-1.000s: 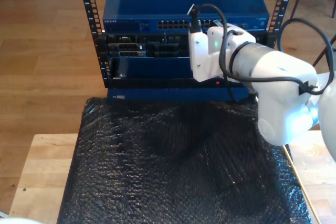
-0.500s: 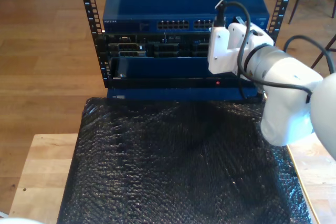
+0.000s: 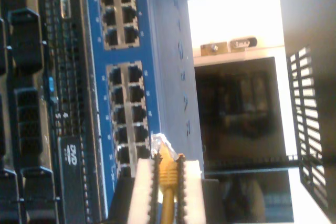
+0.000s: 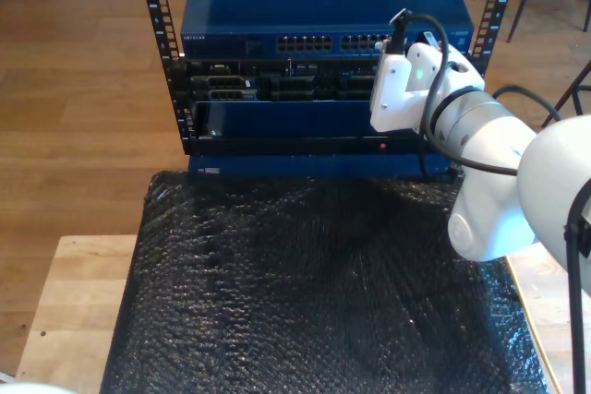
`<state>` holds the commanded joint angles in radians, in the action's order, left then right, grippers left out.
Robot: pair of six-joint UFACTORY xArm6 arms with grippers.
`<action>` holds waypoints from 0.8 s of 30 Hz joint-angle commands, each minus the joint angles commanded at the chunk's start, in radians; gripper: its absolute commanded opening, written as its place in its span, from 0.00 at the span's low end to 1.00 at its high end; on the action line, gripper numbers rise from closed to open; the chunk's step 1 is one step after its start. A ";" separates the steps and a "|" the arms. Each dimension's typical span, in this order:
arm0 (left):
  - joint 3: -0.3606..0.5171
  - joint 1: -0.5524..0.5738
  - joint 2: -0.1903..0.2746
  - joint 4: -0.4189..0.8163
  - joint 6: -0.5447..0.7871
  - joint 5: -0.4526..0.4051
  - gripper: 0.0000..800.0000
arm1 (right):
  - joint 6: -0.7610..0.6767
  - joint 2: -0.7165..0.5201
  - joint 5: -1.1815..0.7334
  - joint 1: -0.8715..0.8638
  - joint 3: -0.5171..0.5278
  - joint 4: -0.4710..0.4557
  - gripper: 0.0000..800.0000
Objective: Grab the cable and plug it in
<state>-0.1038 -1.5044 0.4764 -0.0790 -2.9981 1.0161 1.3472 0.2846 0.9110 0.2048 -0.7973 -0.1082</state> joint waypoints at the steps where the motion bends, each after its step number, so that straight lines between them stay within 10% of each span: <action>1: 0.000 0.000 0.000 0.000 0.000 0.000 1.00 | 0.000 0.011 0.002 0.002 -0.005 0.015 0.00; 24: 0.000 0.000 0.000 0.000 0.000 0.000 1.00 | 0.037 0.143 0.138 0.048 -0.094 0.084 0.00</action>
<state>-0.1038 -1.5044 0.4764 -0.0790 -2.9981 1.0161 1.3840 0.4273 1.0491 0.2524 -0.8909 -0.0238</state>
